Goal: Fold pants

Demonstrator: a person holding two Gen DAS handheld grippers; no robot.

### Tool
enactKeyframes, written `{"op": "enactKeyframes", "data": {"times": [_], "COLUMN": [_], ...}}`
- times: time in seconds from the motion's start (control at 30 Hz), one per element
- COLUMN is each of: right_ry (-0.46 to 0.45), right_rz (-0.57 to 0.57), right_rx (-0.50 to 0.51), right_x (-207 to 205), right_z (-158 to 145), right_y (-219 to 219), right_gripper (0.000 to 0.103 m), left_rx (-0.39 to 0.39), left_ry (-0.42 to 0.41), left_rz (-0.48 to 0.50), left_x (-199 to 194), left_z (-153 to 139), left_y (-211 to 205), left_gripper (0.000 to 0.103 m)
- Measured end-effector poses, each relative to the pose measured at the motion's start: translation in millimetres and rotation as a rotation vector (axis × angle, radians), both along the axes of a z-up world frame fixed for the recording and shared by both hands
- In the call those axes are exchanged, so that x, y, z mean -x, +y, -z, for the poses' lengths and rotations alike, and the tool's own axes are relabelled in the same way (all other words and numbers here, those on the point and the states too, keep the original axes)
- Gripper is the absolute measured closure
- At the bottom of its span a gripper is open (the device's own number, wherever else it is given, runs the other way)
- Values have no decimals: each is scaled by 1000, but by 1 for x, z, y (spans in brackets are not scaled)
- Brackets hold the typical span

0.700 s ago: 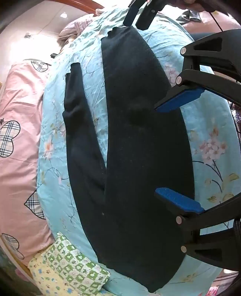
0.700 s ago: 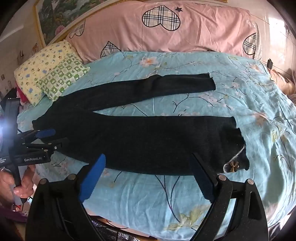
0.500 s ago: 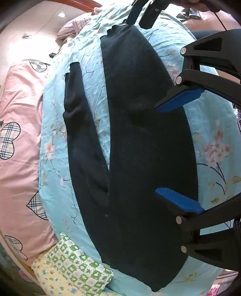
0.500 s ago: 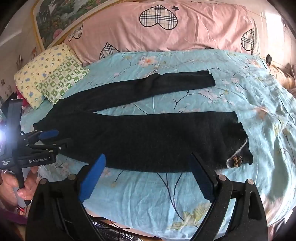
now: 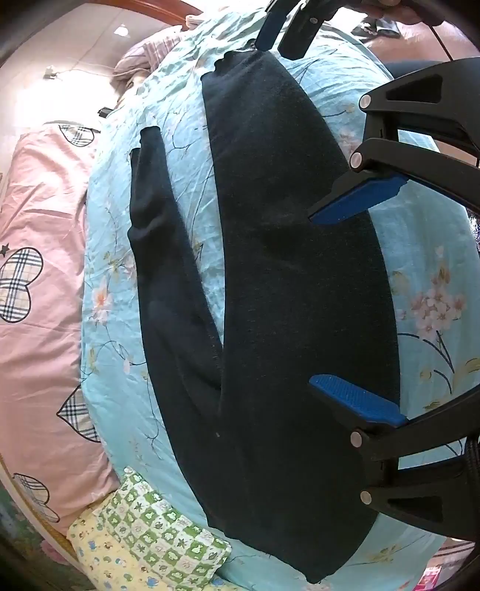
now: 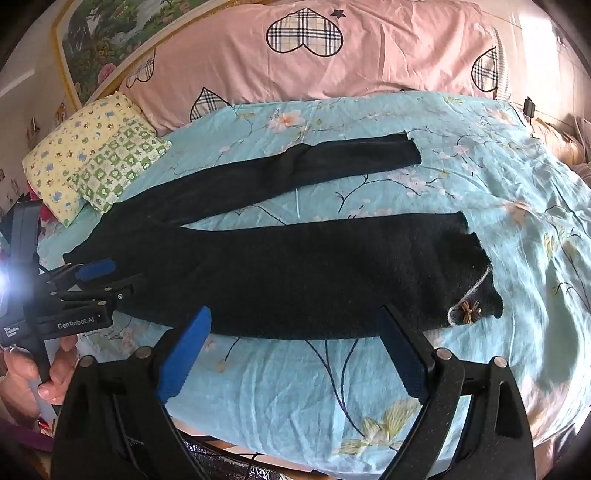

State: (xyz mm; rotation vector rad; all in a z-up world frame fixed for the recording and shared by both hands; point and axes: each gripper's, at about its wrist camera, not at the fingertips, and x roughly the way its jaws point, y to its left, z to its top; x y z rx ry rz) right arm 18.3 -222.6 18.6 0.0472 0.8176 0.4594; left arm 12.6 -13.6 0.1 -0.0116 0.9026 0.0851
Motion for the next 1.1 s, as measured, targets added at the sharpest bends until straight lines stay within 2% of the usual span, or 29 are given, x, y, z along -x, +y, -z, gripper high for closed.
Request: {"op": "enactKeyframes", "data": {"times": [1.1], "right_ry": [17], "right_rz": [-14], "right_rx": [-5], "right_x": [-10], "right_z": [5], "right_y": [2], "right_gripper": [11], "left_rx": [0], "left_ry": [7], "left_rz": [19], "left_x": [-5], "left_z": [1], "left_y": [-5], "left_gripper": [19]}}
